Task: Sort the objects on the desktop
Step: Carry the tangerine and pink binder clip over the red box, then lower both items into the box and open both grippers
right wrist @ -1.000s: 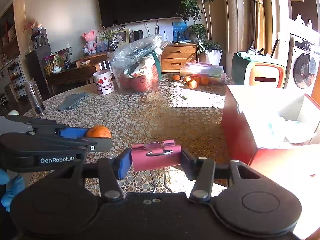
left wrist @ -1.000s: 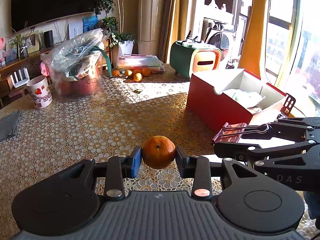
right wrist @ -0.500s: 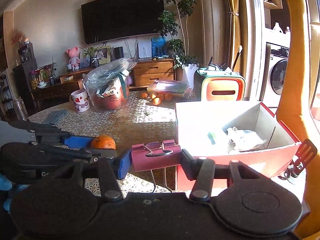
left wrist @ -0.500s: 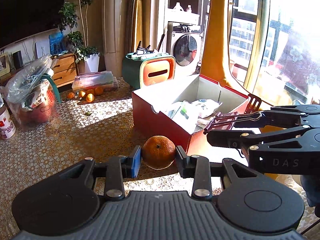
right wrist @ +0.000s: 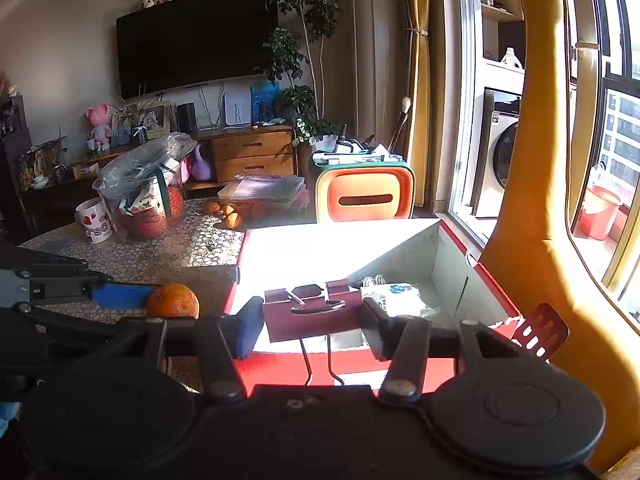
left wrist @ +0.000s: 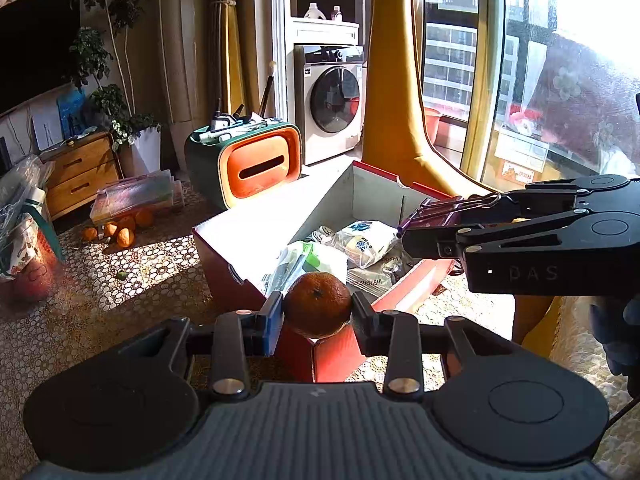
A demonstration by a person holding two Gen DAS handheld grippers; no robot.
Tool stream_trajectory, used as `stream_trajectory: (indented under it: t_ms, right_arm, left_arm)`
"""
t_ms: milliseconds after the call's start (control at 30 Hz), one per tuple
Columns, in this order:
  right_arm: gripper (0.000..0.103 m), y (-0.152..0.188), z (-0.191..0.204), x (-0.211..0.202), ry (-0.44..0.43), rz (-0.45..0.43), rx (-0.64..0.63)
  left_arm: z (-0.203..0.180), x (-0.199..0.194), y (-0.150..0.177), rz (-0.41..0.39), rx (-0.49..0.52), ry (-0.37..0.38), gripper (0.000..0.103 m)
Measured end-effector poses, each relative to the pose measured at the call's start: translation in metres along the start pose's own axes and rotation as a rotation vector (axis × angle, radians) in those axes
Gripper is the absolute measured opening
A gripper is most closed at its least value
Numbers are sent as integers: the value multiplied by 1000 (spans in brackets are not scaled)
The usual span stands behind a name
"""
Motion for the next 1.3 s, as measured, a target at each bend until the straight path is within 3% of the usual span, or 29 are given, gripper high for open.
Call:
stream_trajectory:
  t_ms: [400, 767, 1033, 1300]
  right_arm:
    - [52, -9, -56, 49, 62, 48, 37]
    - [48, -6, -76, 108, 79, 143, 59]
    - [51, 4, -80, 134, 61, 214, 66]
    - [53, 8, -79, 129, 49, 223, 49]
  left_arm:
    - [4, 62, -35, 54, 46, -37, 35]
    - [27, 131, -45, 192, 5, -60, 35]
    - [19, 152, -42, 254, 44, -26, 36]
    - [16, 150, -36, 271, 42, -7, 36]
Point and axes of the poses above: each gripper's, at about its wrist camera, not at the fingertips, and x roughly the way its jaws point, z to its left, y to its underside, the point moved 7 cm from there along x, roughly the way its jaws point, and after that the axes turned 9 degrees about z, right-handed, at the moved point
